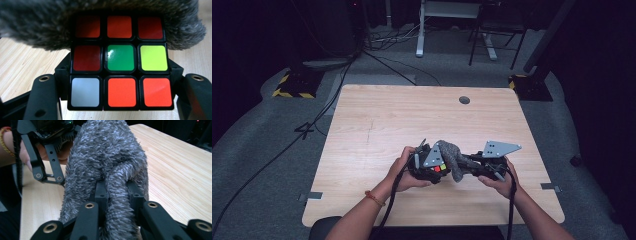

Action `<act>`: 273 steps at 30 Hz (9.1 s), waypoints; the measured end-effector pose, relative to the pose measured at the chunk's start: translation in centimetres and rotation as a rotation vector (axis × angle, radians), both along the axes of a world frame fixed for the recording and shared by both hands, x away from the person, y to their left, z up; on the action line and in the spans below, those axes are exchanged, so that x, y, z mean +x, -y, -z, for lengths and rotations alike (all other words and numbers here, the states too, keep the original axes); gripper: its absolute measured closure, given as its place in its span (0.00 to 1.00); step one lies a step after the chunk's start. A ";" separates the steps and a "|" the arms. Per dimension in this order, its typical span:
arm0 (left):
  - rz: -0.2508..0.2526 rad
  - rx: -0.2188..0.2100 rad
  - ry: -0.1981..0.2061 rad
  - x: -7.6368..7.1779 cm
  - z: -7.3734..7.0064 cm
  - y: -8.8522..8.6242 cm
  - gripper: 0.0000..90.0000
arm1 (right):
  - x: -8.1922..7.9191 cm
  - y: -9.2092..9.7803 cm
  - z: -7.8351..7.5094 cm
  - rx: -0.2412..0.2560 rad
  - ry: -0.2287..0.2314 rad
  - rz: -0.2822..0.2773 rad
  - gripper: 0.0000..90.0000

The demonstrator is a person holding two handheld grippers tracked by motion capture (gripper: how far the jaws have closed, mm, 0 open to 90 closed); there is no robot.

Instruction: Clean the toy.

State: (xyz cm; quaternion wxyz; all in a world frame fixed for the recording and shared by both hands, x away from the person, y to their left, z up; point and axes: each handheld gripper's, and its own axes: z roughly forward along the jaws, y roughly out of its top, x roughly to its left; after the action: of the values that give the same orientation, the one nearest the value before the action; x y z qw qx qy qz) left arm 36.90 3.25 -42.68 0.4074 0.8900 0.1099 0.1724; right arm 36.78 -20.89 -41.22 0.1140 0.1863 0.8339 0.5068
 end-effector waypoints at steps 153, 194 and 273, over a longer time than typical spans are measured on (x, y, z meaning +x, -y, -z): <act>-0.054 -0.081 -0.010 0.8 -1.1 -3.1 0.37 | 0.1 -0.8 0.9 -0.134 -0.006 -0.007 0.81; -0.068 0.098 -0.215 -0.4 4.0 -4.9 0.25 | 1.4 6.8 4.2 -0.332 -0.088 0.195 0.49; 0.057 0.127 -0.146 -0.3 3.6 -1.7 0.37 | 0.4 4.9 3.4 -0.269 -0.047 0.082 0.86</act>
State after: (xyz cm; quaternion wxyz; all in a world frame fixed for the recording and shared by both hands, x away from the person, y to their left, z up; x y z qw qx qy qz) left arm 36.57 4.92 -46.26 0.3457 0.9271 0.1028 0.1021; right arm 37.19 -25.82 -44.58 0.1389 0.2150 0.8884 0.3811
